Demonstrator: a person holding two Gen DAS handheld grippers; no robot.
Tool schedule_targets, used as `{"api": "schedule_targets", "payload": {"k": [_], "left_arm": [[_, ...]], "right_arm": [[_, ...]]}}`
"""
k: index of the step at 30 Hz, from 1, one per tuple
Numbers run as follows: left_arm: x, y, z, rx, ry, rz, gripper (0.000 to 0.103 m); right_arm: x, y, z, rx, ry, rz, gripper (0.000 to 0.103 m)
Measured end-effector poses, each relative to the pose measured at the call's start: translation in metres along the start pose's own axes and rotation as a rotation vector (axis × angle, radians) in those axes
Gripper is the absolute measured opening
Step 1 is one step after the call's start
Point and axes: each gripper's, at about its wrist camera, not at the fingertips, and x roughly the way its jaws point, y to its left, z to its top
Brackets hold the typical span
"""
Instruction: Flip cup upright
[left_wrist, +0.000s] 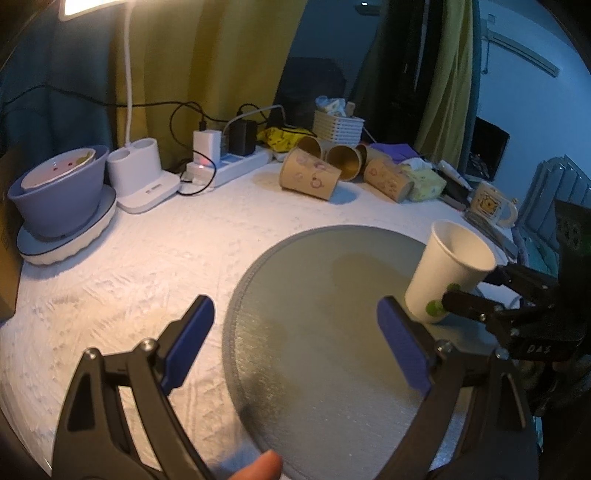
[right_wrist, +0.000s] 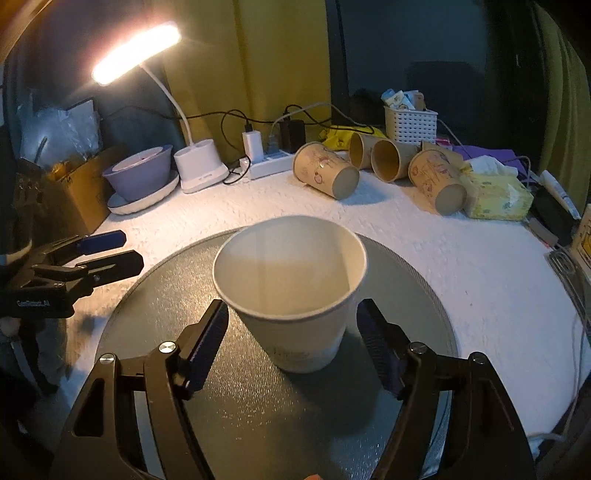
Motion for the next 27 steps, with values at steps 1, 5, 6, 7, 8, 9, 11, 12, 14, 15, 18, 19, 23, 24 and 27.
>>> {"api": "schedule_targets", "payload": {"k": [1, 5, 6, 7, 8, 9, 11, 12, 14, 15, 18, 19, 23, 24, 27], "left_arm": [[-0.001, -0.003, -0.001, 0.006, 0.000, -0.008, 0.091], [-0.008, -0.015, -0.002, 0.040, -0.015, -0.022, 0.091], [-0.010, -0.018, -0.003, 0.048, -0.022, -0.025, 0.091], [-0.013, -0.021, -0.003, 0.055, -0.031, -0.026, 0.091], [-0.016, -0.023, -0.003, 0.058, -0.040, -0.024, 0.091], [-0.021, -0.026, -0.003, 0.061, -0.056, -0.021, 0.091], [-0.029, -0.029, -0.002, 0.069, -0.089, -0.012, 0.091], [-0.035, -0.033, -0.002, 0.080, -0.114, -0.003, 0.091], [-0.042, -0.038, -0.002, 0.102, -0.146, 0.000, 0.091], [-0.045, -0.040, -0.002, 0.112, -0.160, -0.002, 0.091], [-0.053, -0.049, -0.004, 0.143, -0.192, -0.019, 0.091], [-0.054, -0.052, -0.005, 0.154, -0.199, -0.021, 0.091], [-0.064, -0.066, -0.008, 0.214, -0.253, -0.005, 0.091], [-0.066, -0.067, -0.009, 0.220, -0.266, -0.002, 0.091], [-0.080, -0.067, -0.010, 0.205, -0.330, -0.011, 0.091]], "right_arm": [[0.000, 0.001, -0.001, -0.001, 0.005, -0.012, 0.075], [-0.010, 0.004, -0.006, -0.001, 0.005, -0.060, 0.075], [-0.013, 0.004, -0.007, 0.002, 0.004, -0.066, 0.075], [-0.018, 0.005, -0.009, 0.008, 0.001, -0.077, 0.075], [-0.021, 0.006, -0.010, 0.013, -0.001, -0.088, 0.075], [-0.025, 0.006, -0.012, 0.023, -0.005, -0.104, 0.075], [-0.034, 0.006, -0.017, 0.052, -0.011, -0.137, 0.075], [-0.038, 0.006, -0.019, 0.064, -0.012, -0.147, 0.075], [-0.046, 0.007, -0.023, 0.086, -0.011, -0.161, 0.075], [-0.050, 0.007, -0.025, 0.094, -0.013, -0.167, 0.075], [-0.063, 0.008, -0.030, 0.122, -0.021, -0.183, 0.075], [-0.068, 0.009, -0.032, 0.129, -0.024, -0.188, 0.075], [-0.086, 0.014, -0.038, 0.145, -0.050, -0.215, 0.075], [-0.091, 0.015, -0.038, 0.146, -0.060, -0.222, 0.075], [-0.104, 0.017, -0.038, 0.149, -0.085, -0.240, 0.075]]}}
